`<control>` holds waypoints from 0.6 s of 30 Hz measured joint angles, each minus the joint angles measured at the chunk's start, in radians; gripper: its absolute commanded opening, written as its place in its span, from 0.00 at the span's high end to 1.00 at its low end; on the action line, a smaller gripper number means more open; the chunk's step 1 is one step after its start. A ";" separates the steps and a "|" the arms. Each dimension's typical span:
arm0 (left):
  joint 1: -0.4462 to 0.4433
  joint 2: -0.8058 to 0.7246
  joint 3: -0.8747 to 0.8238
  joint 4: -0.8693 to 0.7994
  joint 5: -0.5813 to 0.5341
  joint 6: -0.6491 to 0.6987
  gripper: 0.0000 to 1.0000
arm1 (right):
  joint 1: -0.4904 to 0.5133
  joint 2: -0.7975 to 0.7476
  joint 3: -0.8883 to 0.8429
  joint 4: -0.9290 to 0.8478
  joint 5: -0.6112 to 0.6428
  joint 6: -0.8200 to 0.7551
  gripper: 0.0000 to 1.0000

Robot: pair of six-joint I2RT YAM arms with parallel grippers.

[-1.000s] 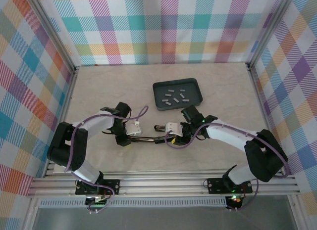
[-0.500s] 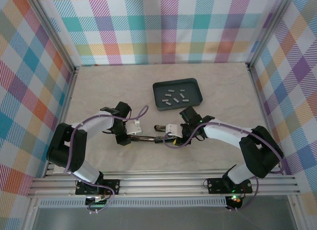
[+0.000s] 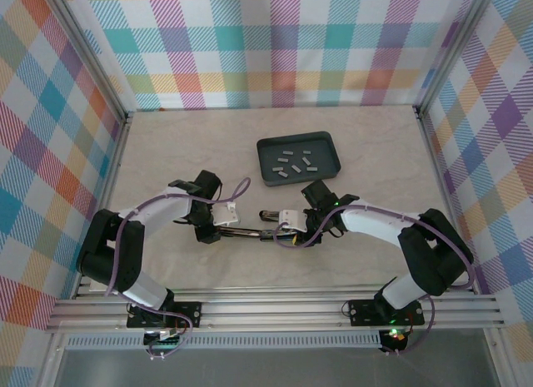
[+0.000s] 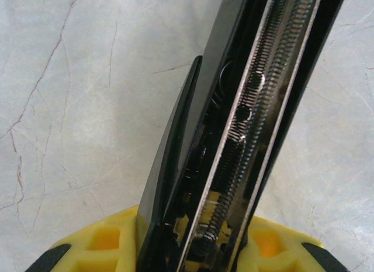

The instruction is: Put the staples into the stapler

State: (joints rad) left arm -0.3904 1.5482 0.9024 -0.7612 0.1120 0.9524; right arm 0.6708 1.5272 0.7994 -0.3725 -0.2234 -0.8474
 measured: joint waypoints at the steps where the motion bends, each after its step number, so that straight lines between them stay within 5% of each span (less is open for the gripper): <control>1: 0.000 0.002 0.000 0.000 0.000 0.003 0.86 | 0.000 0.002 0.000 0.000 0.001 0.000 0.82; 18: -0.016 0.063 0.045 -0.026 0.001 0.018 0.72 | 0.010 0.045 -0.002 -0.005 0.041 0.002 0.77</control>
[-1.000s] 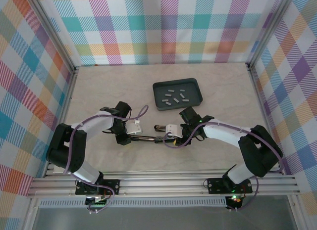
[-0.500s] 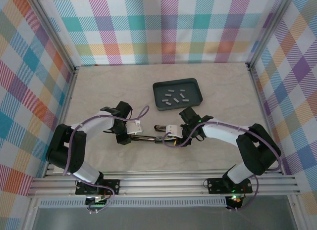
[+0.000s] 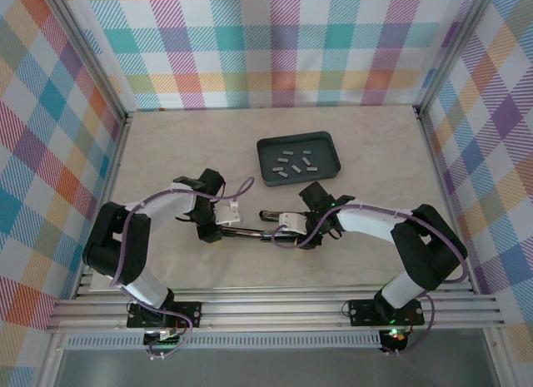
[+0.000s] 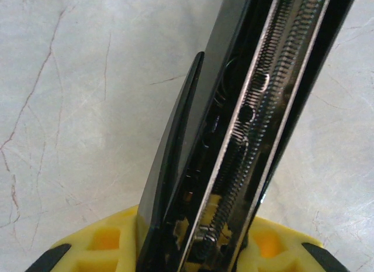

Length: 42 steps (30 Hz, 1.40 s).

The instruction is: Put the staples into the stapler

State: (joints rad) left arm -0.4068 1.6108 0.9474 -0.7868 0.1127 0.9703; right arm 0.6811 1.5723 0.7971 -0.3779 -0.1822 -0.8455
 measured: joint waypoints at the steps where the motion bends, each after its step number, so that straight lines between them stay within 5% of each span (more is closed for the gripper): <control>1: -0.003 0.001 0.000 0.000 0.000 0.000 0.70 | 0.000 0.000 0.000 -0.002 0.002 0.000 0.76; 12: -0.049 0.058 0.017 0.005 -0.026 -0.019 0.63 | 0.007 -0.007 -0.008 -0.038 0.019 0.014 0.65; 15: -0.050 0.059 0.017 0.011 -0.028 -0.027 0.54 | 0.008 -0.007 -0.010 -0.040 0.018 0.021 0.58; 27: -0.051 0.007 0.011 0.067 -0.009 -0.064 0.52 | 0.020 -0.101 -0.040 -0.123 0.045 0.051 0.46; 35: -0.048 -0.182 -0.021 0.119 0.081 -0.161 0.46 | 0.019 -0.344 -0.040 -0.132 -0.013 0.169 0.43; 42: -0.031 -0.457 -0.113 0.286 0.159 -0.396 0.41 | 0.019 -0.445 0.004 -0.132 -0.032 0.520 0.43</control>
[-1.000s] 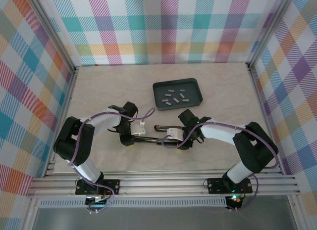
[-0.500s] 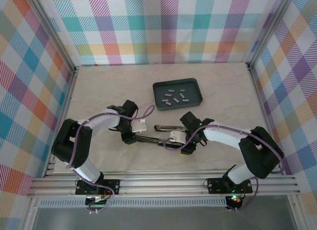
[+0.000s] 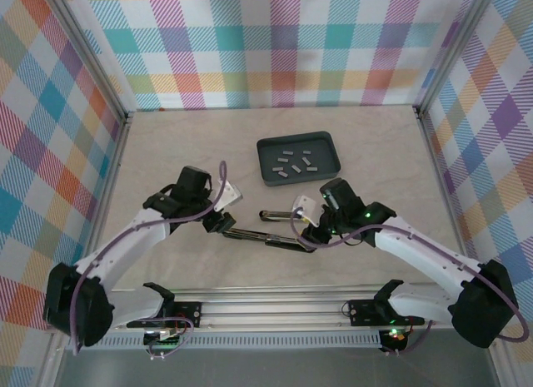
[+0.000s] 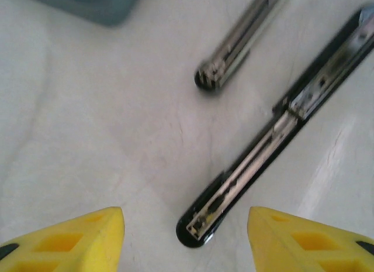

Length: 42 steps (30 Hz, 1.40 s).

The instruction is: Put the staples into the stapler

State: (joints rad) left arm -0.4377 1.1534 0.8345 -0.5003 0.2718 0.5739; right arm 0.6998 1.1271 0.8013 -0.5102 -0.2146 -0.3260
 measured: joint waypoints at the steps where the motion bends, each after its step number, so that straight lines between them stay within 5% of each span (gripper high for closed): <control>1: 0.000 -0.018 -0.005 0.020 0.002 -0.033 0.41 | 0.000 0.000 0.006 0.000 -0.005 0.058 0.44; 10: 0.001 -0.076 -0.045 0.202 -0.057 -0.414 0.37 | -0.025 0.006 0.015 -0.083 -0.052 0.571 0.48; 19: 0.002 -0.063 -0.031 0.229 -0.097 -0.605 0.37 | -0.083 0.036 -0.108 -0.047 -0.093 0.923 0.51; 42: 0.002 -0.062 -0.066 0.280 -0.089 -0.610 0.38 | -0.096 0.267 -0.121 0.136 -0.094 1.097 0.59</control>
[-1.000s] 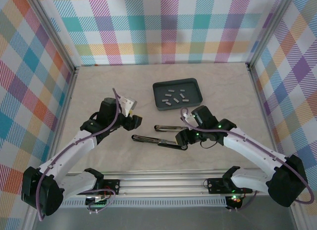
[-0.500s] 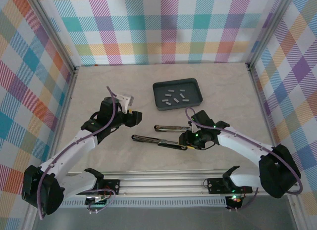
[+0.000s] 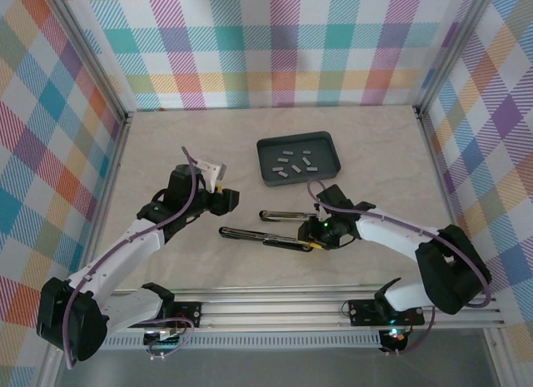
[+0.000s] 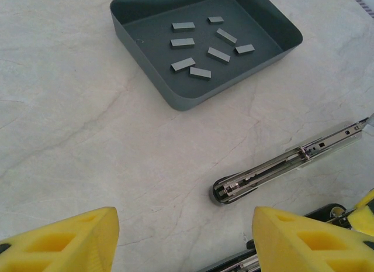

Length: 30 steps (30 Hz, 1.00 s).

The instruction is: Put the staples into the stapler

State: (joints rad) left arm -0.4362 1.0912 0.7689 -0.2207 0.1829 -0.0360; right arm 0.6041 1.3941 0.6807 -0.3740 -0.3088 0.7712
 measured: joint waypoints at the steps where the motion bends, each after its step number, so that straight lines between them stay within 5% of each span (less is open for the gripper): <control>1: 0.000 0.000 0.000 0.000 0.000 0.002 0.38 | 0.002 0.011 0.002 0.010 -0.009 0.003 0.58; 13: 0.000 0.005 0.019 -0.013 0.010 0.006 0.36 | 0.110 0.158 0.159 0.055 -0.063 0.006 0.56; 18: 0.000 0.006 0.085 -0.058 0.006 0.009 0.35 | 0.116 0.147 0.256 -0.081 -0.011 -0.073 0.55; 30: 0.006 0.166 0.349 -0.214 0.058 0.010 0.36 | -0.077 0.213 0.769 -0.454 0.136 -0.540 0.59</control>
State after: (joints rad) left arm -0.4297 1.2572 1.1175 -0.4343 0.2409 -0.0257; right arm 0.5270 1.6070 1.4494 -0.8284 -0.1730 0.2310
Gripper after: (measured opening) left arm 0.642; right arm 0.424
